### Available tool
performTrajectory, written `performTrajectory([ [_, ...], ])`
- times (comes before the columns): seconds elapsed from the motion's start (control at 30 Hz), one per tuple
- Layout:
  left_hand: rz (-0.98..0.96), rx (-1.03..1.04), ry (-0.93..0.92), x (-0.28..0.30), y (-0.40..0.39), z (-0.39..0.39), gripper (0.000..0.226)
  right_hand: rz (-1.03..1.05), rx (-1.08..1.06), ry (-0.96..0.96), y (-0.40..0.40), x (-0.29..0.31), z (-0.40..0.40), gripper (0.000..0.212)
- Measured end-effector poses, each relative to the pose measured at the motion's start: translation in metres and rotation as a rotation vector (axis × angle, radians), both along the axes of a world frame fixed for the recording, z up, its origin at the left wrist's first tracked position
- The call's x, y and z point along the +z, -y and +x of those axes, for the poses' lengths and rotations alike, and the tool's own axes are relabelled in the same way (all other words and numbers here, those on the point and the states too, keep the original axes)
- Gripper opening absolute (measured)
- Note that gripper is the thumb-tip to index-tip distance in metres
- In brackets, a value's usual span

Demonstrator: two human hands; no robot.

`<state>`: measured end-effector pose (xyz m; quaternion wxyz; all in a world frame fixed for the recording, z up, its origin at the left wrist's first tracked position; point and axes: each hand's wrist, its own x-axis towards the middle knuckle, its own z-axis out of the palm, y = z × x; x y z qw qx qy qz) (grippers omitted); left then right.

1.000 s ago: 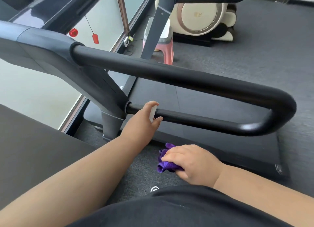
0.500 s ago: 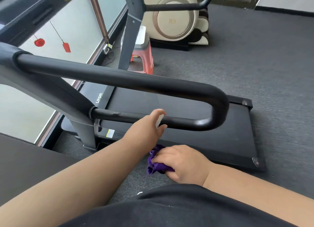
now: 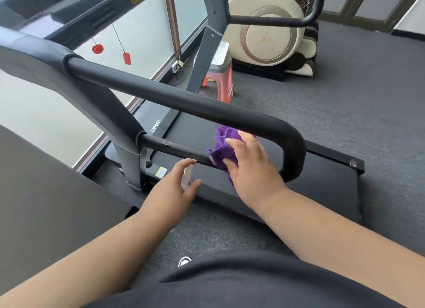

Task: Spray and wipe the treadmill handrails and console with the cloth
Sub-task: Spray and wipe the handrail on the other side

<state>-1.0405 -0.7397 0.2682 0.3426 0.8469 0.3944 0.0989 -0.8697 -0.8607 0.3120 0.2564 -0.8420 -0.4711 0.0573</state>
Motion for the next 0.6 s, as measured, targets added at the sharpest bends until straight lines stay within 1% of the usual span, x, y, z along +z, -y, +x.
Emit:
performTrajectory([
  [0.03, -0.001, 0.008, -0.004, -0.001, 0.003, -0.005, 0.042, -0.149, -0.041, -0.05, -0.003, -0.003, 0.003, 0.047],
  [0.07, -0.005, 0.017, -0.009, -0.001, 0.005, -0.01, 0.041, -0.25, -0.059, -0.075, -0.005, -0.006, 0.005, 0.052],
  [0.1, -0.011, 0.025, -0.013, -0.001, 0.006, -0.016, 0.041, -0.309, -0.052, -0.055, -0.004, -0.009, 0.007, 0.061],
  [0.2, -0.035, 0.04, -0.023, -0.003, 0.006, -0.029, 0.042, -0.456, 0.025, 0.116, 0.002, -0.011, 0.014, 0.098],
  [0.27, -0.044, 0.057, -0.021, -0.004, 0.005, -0.036, 0.041, -0.518, 0.053, 0.17, 0.005, -0.012, 0.02, 0.111],
  [0.33, -0.046, 0.064, -0.014, -0.004, 0.003, -0.04, 0.041, -0.516, 0.067, 0.171, 0.005, -0.014, 0.023, 0.109],
  [0.5, -0.076, 0.032, 0.001, -0.004, -0.008, -0.042, 0.043, -0.5, 0.07, 0.303, -0.011, -0.024, 0.01, 0.088],
  [0.6, -0.08, -0.001, 0.017, -0.003, -0.017, -0.045, 0.043, -0.501, 0.058, 0.339, -0.035, -0.028, 0.0, 0.08],
])
